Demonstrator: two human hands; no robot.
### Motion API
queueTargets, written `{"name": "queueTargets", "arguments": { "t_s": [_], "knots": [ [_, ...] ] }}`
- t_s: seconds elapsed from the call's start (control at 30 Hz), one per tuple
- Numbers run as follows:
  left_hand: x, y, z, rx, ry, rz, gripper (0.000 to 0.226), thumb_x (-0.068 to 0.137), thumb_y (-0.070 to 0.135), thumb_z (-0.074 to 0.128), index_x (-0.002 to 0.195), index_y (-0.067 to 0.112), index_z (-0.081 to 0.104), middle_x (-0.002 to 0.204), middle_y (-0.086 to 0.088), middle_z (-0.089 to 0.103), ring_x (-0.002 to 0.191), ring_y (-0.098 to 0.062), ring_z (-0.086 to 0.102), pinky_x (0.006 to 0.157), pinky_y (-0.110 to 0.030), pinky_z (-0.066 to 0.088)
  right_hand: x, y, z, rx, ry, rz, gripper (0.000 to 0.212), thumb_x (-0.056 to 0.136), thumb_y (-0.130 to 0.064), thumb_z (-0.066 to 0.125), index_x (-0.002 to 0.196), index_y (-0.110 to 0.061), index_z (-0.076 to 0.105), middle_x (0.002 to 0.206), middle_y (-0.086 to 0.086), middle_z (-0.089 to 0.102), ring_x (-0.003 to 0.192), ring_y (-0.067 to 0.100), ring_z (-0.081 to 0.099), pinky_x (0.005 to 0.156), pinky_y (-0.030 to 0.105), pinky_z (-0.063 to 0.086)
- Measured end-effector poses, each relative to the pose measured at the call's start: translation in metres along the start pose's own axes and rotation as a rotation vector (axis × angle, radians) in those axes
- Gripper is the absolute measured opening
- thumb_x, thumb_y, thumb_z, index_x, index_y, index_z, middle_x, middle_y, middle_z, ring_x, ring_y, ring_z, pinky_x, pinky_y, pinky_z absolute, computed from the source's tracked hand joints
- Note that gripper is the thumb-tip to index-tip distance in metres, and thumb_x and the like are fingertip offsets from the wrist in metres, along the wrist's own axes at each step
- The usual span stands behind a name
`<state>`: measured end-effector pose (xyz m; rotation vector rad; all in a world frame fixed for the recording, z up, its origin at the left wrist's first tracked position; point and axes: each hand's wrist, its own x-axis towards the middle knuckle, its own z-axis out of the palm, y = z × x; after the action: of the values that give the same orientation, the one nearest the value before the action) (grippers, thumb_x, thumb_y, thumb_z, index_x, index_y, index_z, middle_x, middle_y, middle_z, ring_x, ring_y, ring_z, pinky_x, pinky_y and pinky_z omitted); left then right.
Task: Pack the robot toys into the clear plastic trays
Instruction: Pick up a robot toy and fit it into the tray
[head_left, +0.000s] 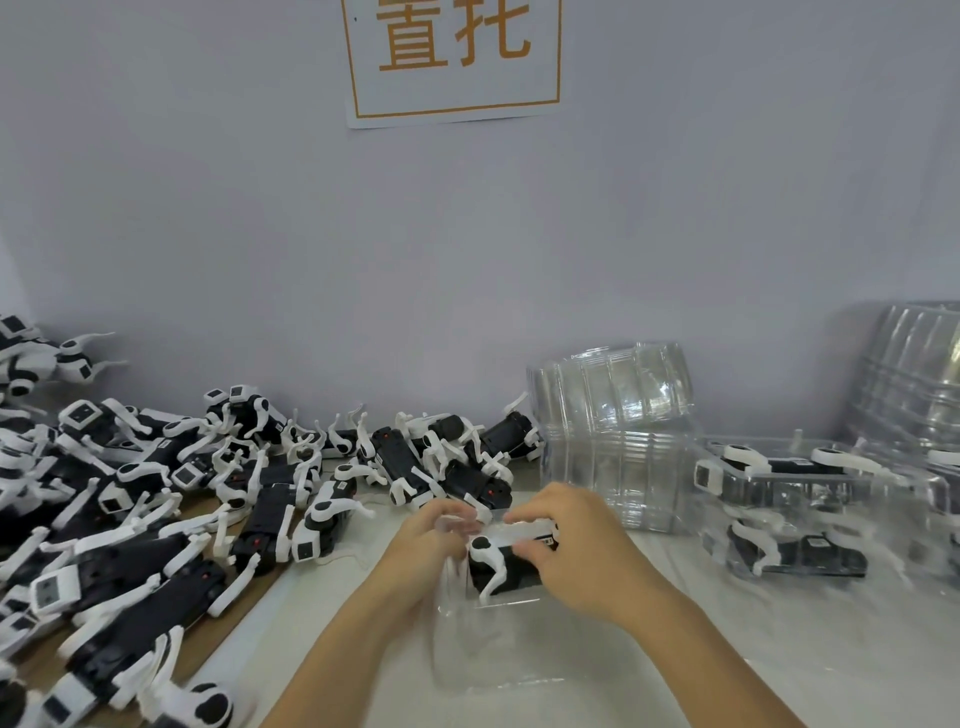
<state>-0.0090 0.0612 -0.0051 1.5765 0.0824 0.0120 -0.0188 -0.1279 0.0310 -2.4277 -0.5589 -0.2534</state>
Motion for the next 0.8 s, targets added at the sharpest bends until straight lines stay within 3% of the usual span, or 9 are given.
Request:
{"name": "queueTargets", "arguments": {
  "t_s": [0.13, 0.23, 0.33, 0.47, 0.6, 0.7, 0.8],
  "knots": [
    [-0.001, -0.001, 0.001, -0.002, -0.001, 0.031, 0.03, 0.076, -0.007, 0.058, 0.096, 0.012, 0.069, 0.103, -0.011, 0.074, 0.096, -0.023, 0.064, 0.082, -0.032, 0.048, -0.006, -0.017, -0.002, 0.067, -0.032, -0.14, 0.015, 0.091, -0.034, 0.064, 0.097, -0.035, 0.077, 0.104, -0.025, 0.066, 0.106, -0.001, 0.054, 0.107, 0.04, 0.033],
    [-0.001, -0.002, 0.001, -0.009, 0.003, 0.036, 0.032, 0.072, -0.002, 0.058, 0.098, 0.013, 0.069, 0.103, -0.009, 0.075, 0.106, -0.032, 0.064, 0.098, -0.046, 0.048, -0.007, -0.025, -0.003, 0.003, -0.149, -0.137, 0.014, 0.089, -0.029, 0.066, 0.086, -0.03, 0.08, 0.105, -0.021, 0.068, 0.107, -0.001, 0.056, 0.106, 0.034, 0.035],
    [-0.006, -0.005, 0.001, -0.004, -0.026, 0.09, 0.029, 0.072, 0.018, 0.067, 0.1, 0.017, 0.068, 0.106, -0.01, 0.073, 0.11, -0.032, 0.064, 0.104, -0.049, 0.045, -0.007, -0.021, -0.012, 0.062, -0.237, -0.082, 0.015, 0.091, -0.023, 0.066, 0.092, -0.029, 0.08, 0.104, -0.012, 0.074, 0.106, 0.003, 0.064, 0.097, 0.026, 0.049],
    [-0.008, -0.004, -0.005, 0.033, -0.145, 0.114, 0.047, 0.071, 0.031, 0.074, 0.112, 0.014, 0.061, 0.108, -0.009, 0.073, 0.108, -0.025, 0.067, 0.101, -0.039, 0.044, -0.009, -0.014, -0.018, 0.145, -0.252, -0.064, 0.035, 0.098, -0.011, 0.056, 0.112, -0.038, 0.073, 0.112, -0.021, 0.071, 0.105, -0.011, 0.061, 0.093, 0.012, 0.046],
    [-0.008, 0.001, -0.006, 0.079, -0.112, 0.103, 0.048, 0.066, 0.035, 0.078, 0.109, 0.018, 0.066, 0.109, -0.004, 0.074, 0.106, -0.02, 0.067, 0.094, -0.032, 0.045, -0.006, 0.003, -0.03, 0.123, -0.154, 0.031, 0.046, 0.094, -0.002, 0.057, 0.106, -0.044, 0.069, 0.103, -0.021, 0.066, 0.1, -0.011, 0.058, 0.084, 0.012, 0.046],
    [-0.008, 0.001, -0.006, 0.093, -0.111, 0.089, 0.046, 0.067, 0.037, 0.078, 0.108, 0.02, 0.067, 0.109, 0.001, 0.074, 0.105, -0.015, 0.068, 0.097, -0.031, 0.044, -0.006, 0.018, -0.039, -0.019, -0.09, 0.118, 0.029, 0.089, -0.007, 0.07, 0.102, -0.033, 0.073, 0.095, -0.013, 0.063, 0.088, -0.001, 0.058, 0.065, 0.009, 0.043],
    [-0.009, 0.002, -0.005, 0.085, -0.118, 0.085, 0.045, 0.068, 0.037, 0.078, 0.108, 0.02, 0.067, 0.108, 0.001, 0.074, 0.105, -0.014, 0.068, 0.092, -0.028, 0.044, -0.004, 0.02, -0.039, -0.027, 0.003, 0.167, 0.016, 0.086, -0.007, 0.073, 0.095, -0.02, 0.077, 0.086, -0.005, 0.068, 0.077, 0.005, 0.063, 0.06, 0.007, 0.045]
  ]
}}
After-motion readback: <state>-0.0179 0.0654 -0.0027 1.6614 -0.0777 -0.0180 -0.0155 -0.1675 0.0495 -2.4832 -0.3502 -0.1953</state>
